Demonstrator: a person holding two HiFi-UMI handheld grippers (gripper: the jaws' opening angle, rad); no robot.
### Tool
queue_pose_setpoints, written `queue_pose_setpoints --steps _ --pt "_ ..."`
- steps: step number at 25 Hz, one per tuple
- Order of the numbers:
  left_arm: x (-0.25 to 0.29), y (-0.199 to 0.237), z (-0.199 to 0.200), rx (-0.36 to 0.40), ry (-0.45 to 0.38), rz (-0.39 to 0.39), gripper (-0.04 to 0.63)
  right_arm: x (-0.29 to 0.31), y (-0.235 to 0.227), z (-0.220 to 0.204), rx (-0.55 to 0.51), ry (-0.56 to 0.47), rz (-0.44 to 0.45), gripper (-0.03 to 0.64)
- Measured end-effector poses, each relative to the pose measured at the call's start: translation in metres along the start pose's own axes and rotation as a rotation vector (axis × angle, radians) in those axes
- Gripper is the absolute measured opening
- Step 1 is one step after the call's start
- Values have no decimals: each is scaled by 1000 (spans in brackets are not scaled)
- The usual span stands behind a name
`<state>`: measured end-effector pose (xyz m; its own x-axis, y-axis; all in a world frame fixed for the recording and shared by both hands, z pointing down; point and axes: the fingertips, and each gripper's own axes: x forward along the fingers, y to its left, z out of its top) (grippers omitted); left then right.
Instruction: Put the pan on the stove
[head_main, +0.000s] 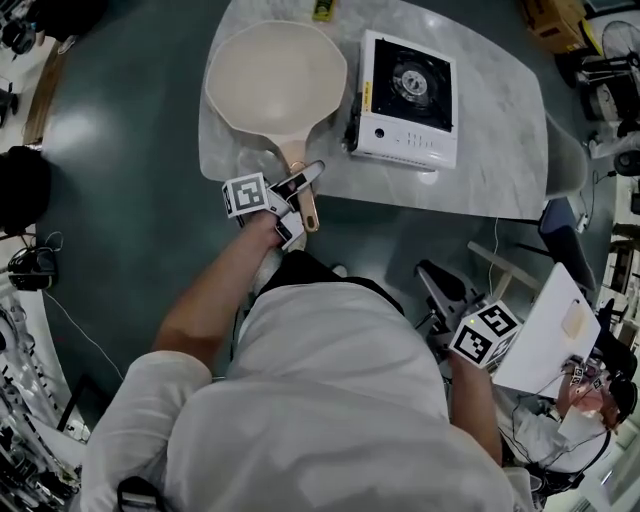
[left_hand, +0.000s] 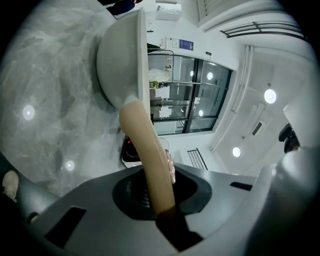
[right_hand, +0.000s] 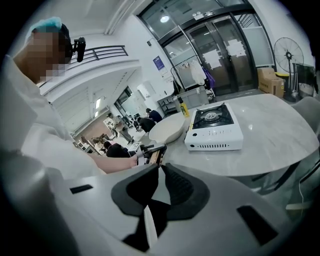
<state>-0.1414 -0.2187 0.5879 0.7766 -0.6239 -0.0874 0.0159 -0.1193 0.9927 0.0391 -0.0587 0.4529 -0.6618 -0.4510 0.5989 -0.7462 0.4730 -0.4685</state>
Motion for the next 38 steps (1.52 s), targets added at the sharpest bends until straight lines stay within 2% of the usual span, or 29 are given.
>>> queue_pose_setpoints --steps 2,5,11,20,26,33,38 --pt "-2 3 1 34 9 28 62 2 0 1 2 -7 0 49" --pt "2 -5 -2 49 20 20 71 3 -3 4 1 -15 -5 46" --pt "1 -13 0 119 46 58 78 10 -1 13 -4 -19 6 44" --pt "-7 -37 0 148 90 65 80 20 -7 18 10 -16 15 44" --pt "-4 -74 -4 178 123 40 81 28 -6 23 10 -29 20 43" --pt "21 -119 -19 199 167 -19 89 22 -14 17 27 -61 29 41" --pt "52 -126 -37 242 219 15 89 7 -35 20 33 -93 35 41"
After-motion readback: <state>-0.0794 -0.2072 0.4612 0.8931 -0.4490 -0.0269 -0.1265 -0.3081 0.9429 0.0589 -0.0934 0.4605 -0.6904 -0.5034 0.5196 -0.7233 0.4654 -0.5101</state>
